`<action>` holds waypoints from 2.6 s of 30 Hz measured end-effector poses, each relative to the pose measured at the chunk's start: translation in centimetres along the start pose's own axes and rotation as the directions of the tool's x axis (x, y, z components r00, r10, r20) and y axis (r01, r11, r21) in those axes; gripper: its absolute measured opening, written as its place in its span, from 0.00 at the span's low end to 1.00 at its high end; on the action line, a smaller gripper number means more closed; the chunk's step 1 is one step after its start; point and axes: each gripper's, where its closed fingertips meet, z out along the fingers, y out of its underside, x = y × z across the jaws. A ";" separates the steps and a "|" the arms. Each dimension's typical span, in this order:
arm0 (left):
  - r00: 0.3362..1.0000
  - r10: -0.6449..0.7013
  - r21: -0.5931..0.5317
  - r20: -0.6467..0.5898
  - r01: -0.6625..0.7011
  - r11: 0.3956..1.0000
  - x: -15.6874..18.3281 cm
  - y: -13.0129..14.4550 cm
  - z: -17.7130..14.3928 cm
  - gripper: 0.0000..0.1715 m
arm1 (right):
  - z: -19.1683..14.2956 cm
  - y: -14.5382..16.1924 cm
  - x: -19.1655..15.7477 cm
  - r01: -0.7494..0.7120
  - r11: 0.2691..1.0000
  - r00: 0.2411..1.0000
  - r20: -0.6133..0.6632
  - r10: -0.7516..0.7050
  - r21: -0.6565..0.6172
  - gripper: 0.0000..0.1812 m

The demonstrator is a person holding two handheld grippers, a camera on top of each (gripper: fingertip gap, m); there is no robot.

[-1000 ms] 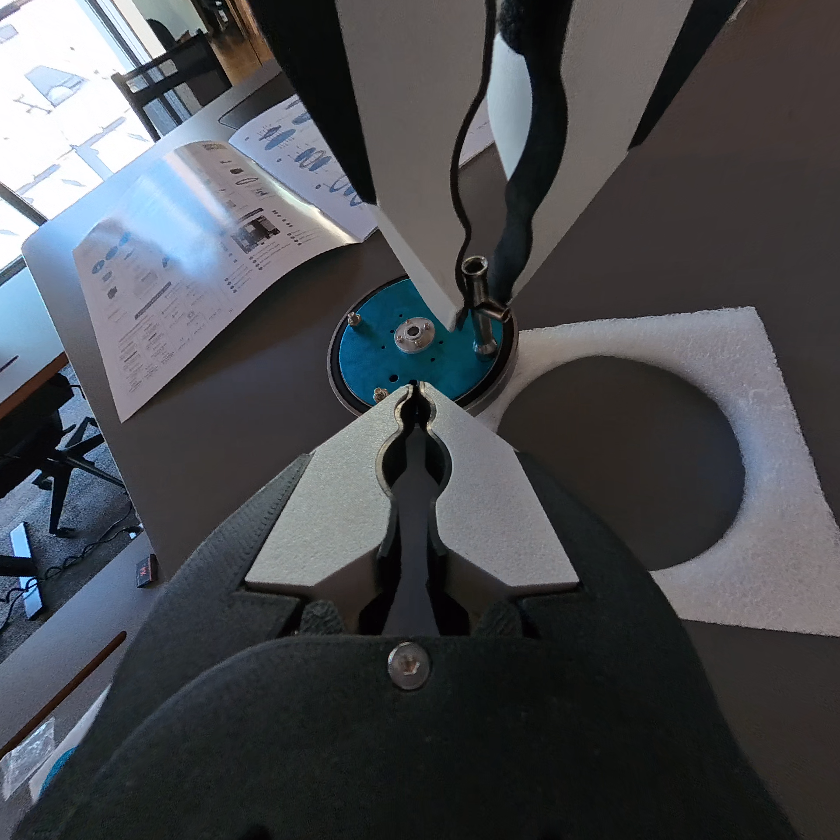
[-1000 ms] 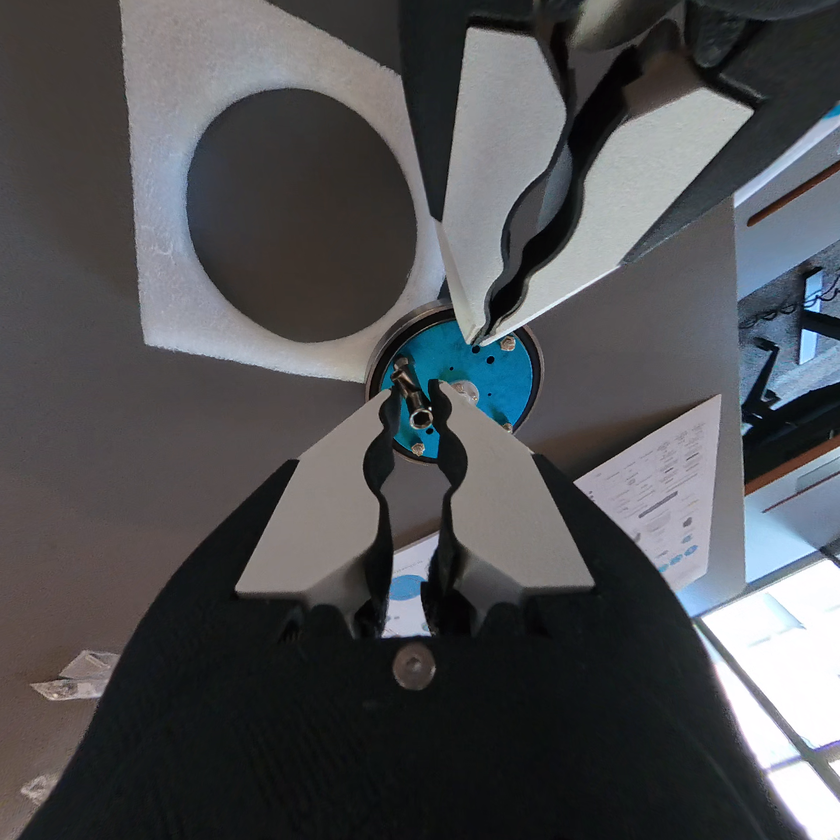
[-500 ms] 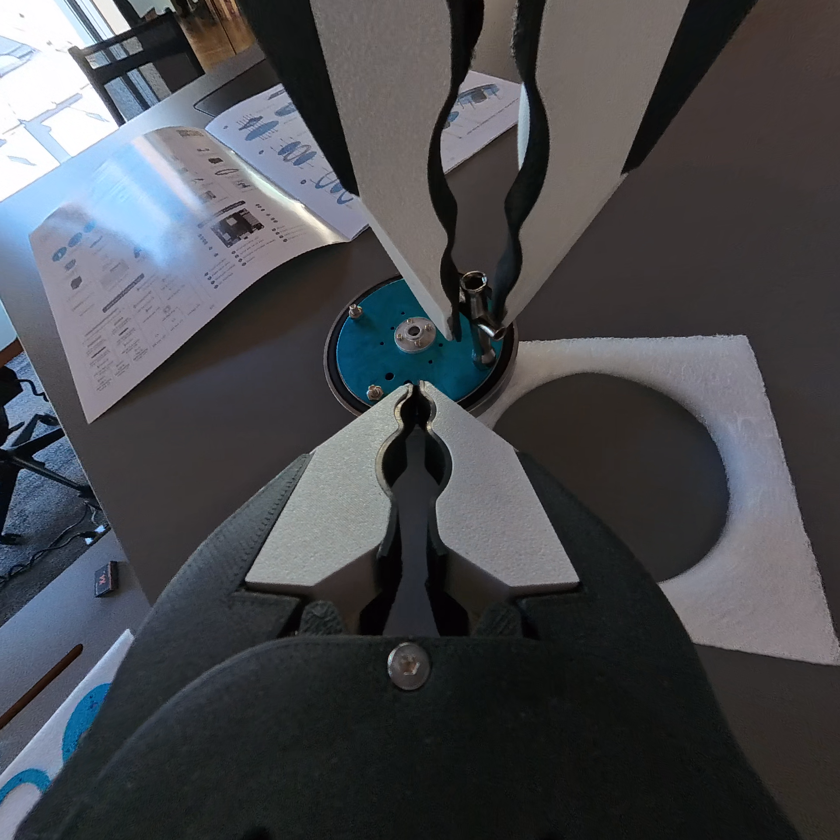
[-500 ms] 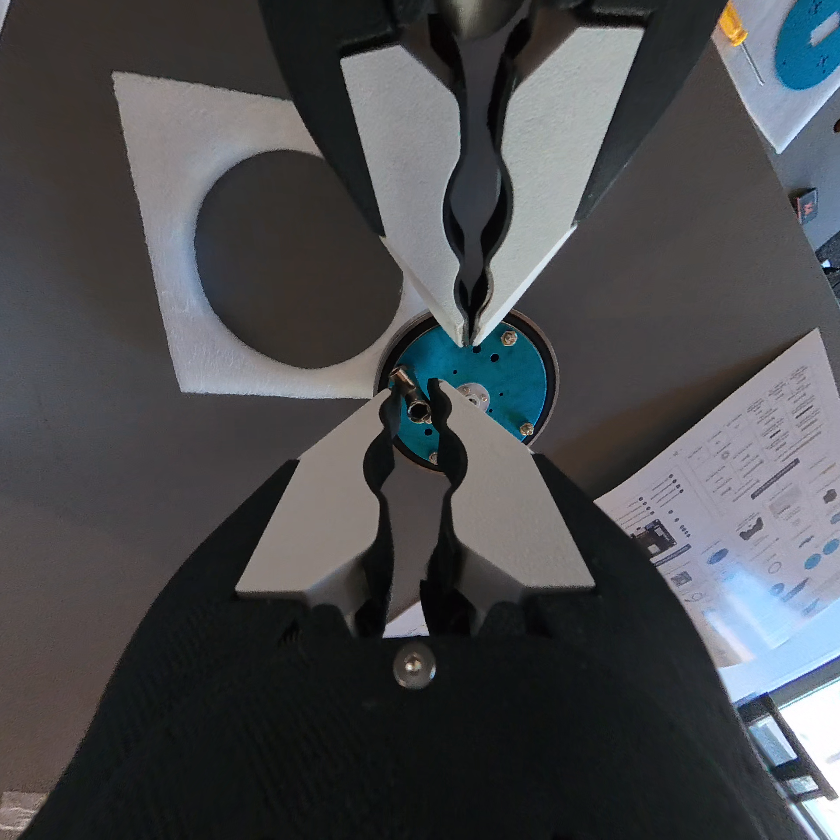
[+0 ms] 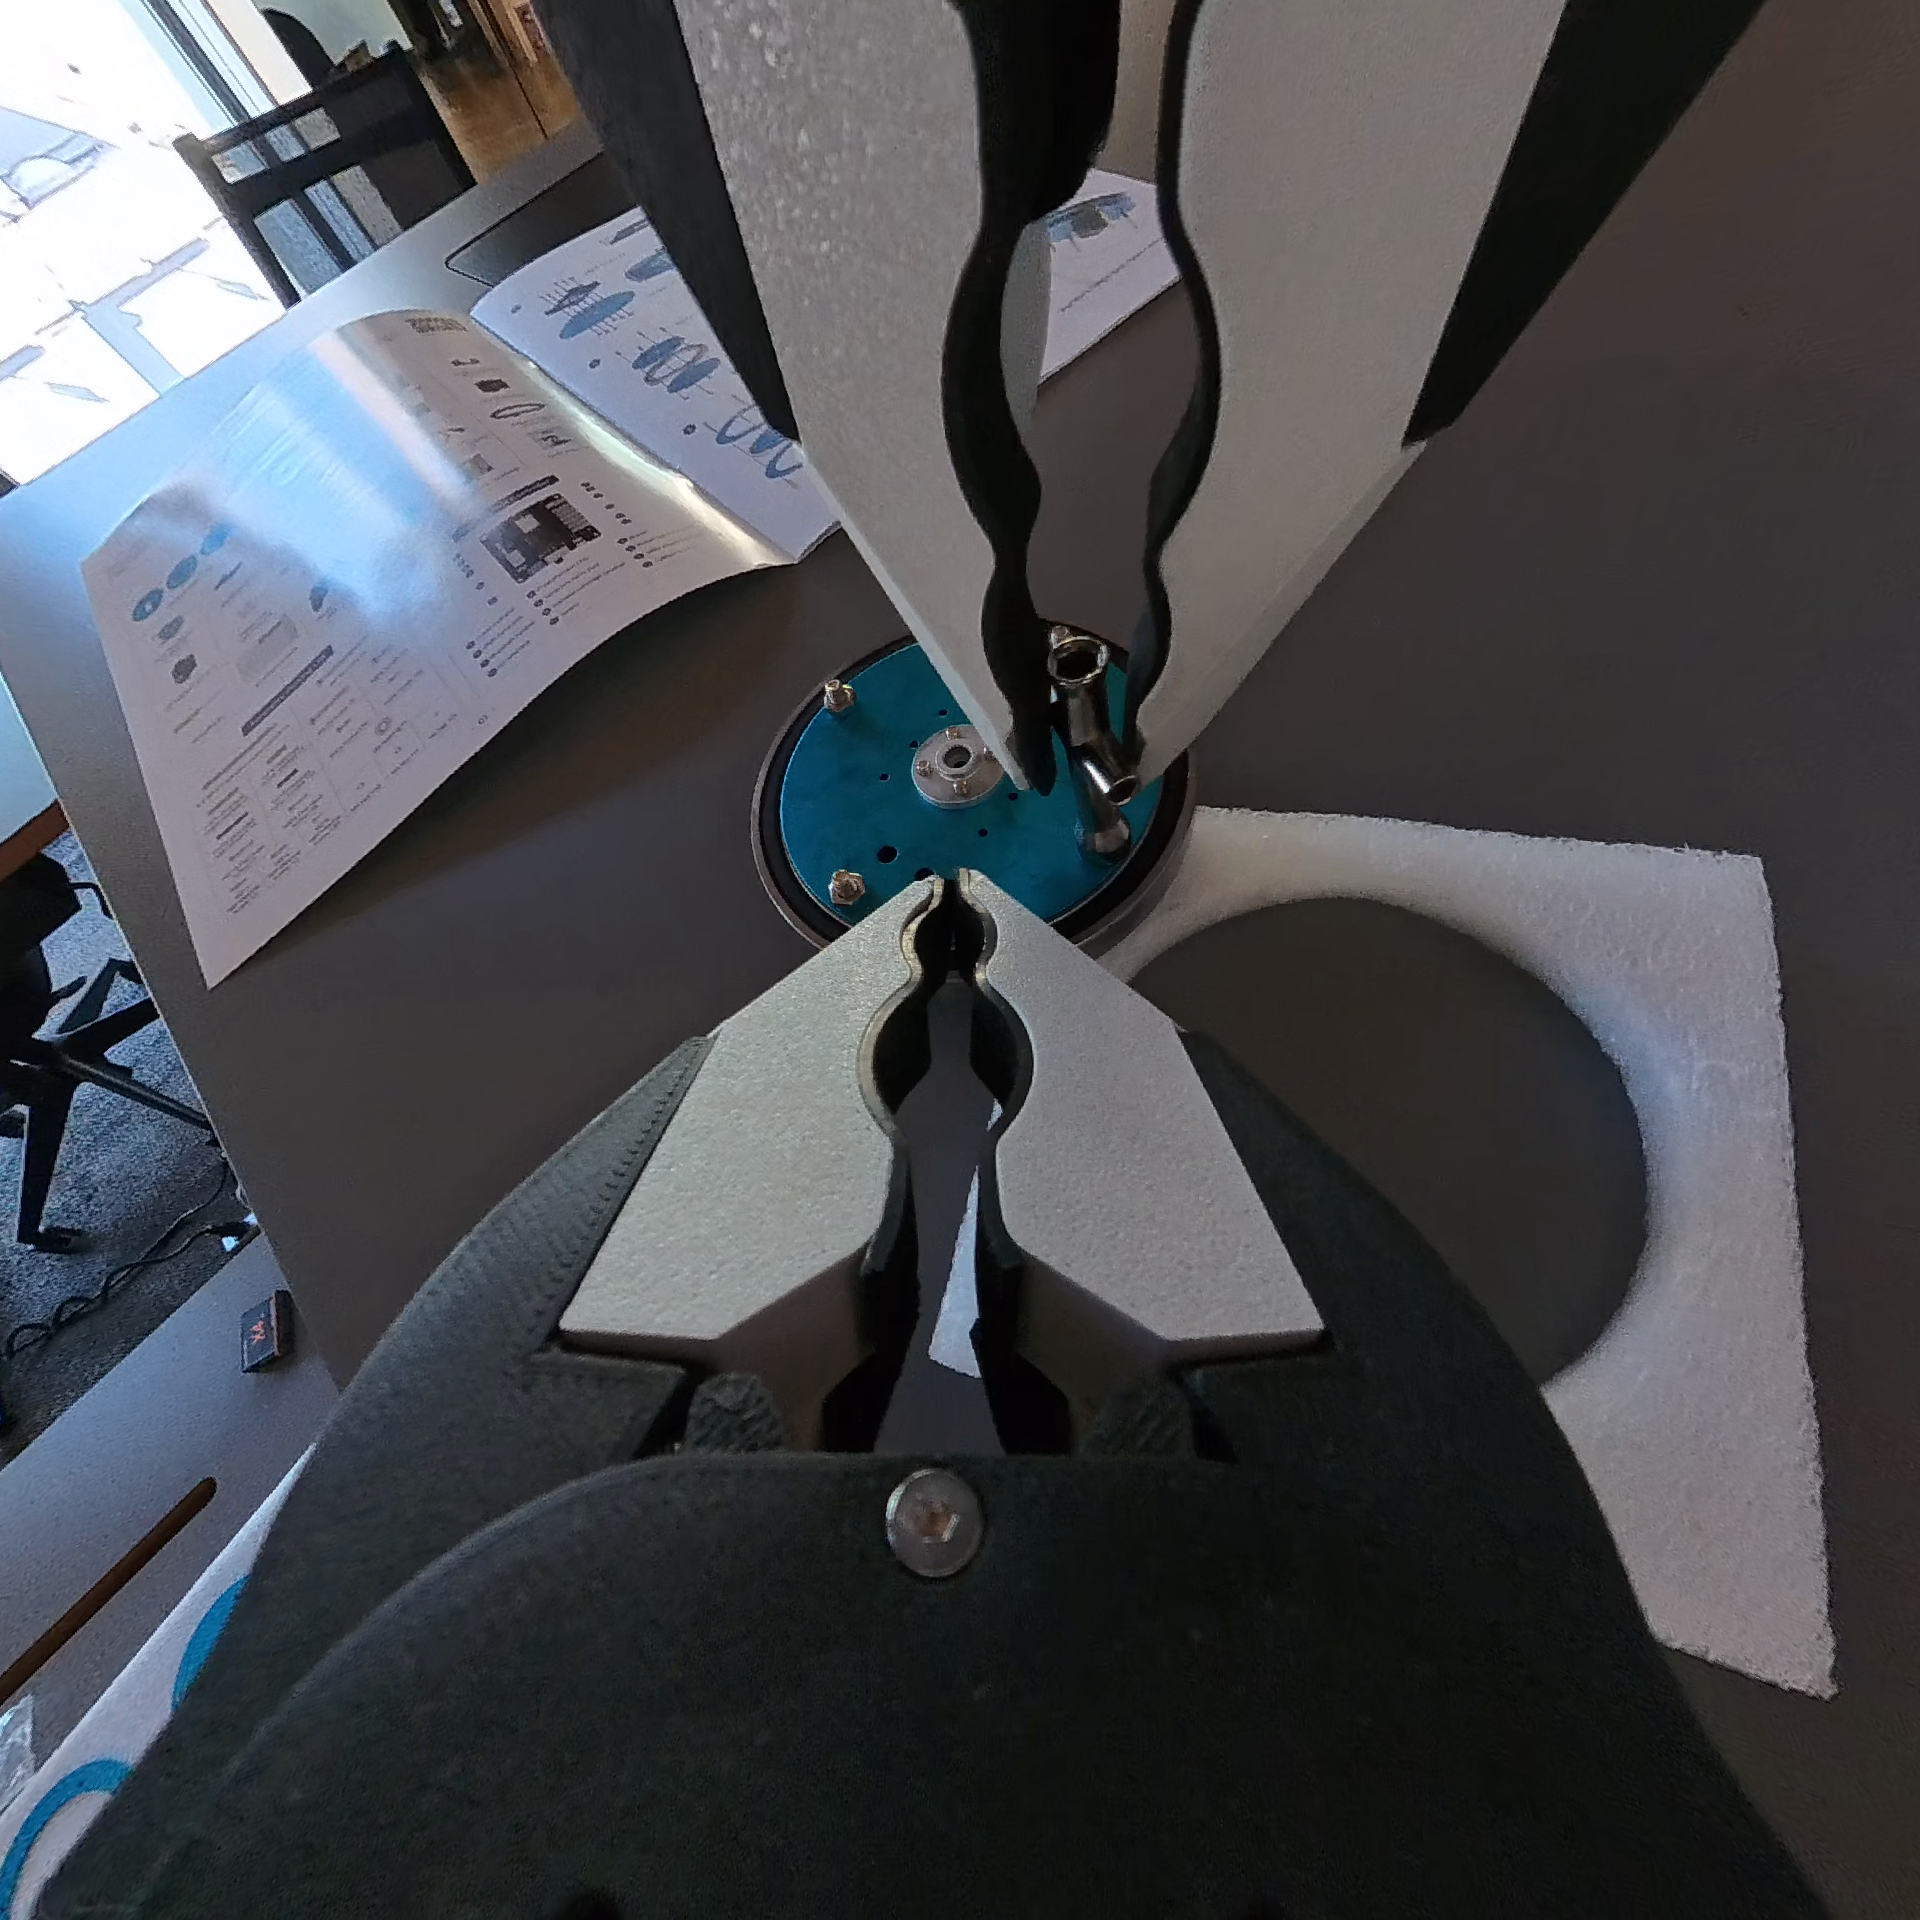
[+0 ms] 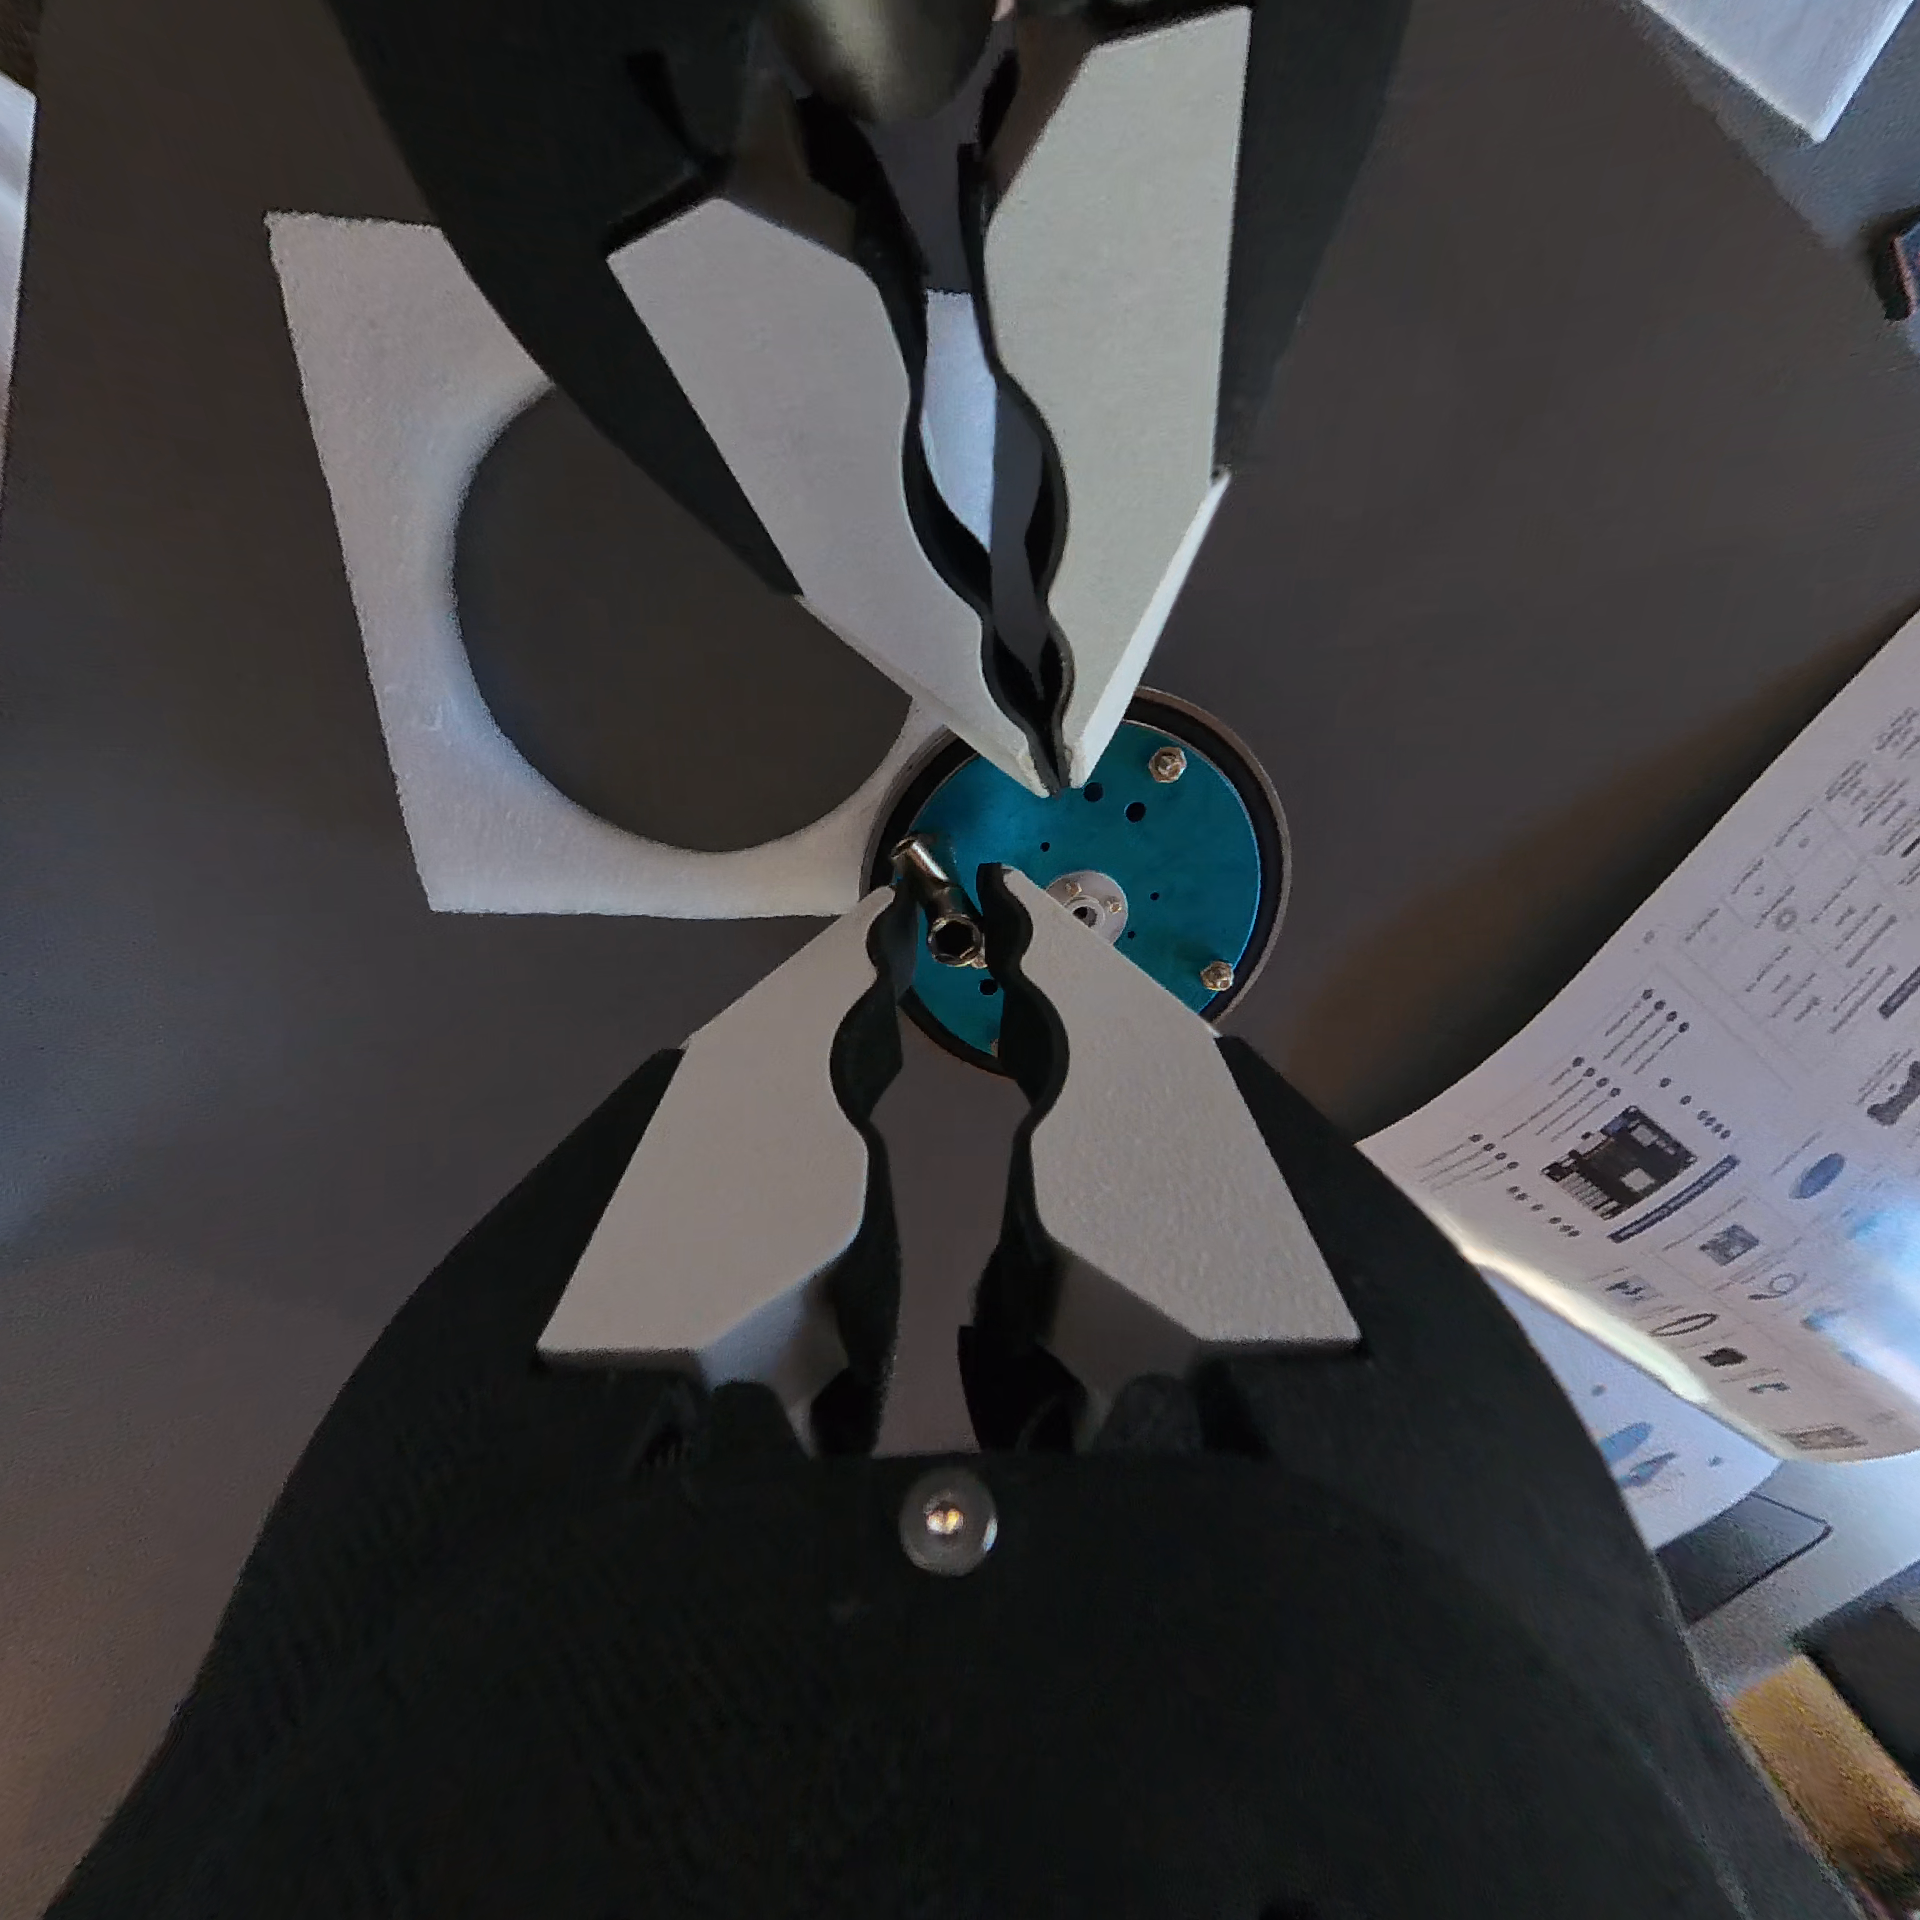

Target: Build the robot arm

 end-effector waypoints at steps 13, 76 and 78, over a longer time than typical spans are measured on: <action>1.000 -0.001 0.001 -0.005 0.001 1.000 0.1 0.0 0.1 0.00 | 0.1 0.0 -0.2 -0.151 0.988 0.988 0.026 0.151 0.006 0.07; 0.636 -0.650 -0.160 -0.416 0.652 0.741 -2.1 -0.8 -2.4 0.15 | 0.6 12.5 -5.9 -0.319 0.741 0.849 -0.169 0.500 0.591 0.33; 0.625 -0.653 -0.217 -0.427 0.630 0.746 -1.8 -0.6 -2.2 0.16 | -0.3 11.5 -6.7 -0.337 0.708 0.883 -0.052 0.466 0.621 0.37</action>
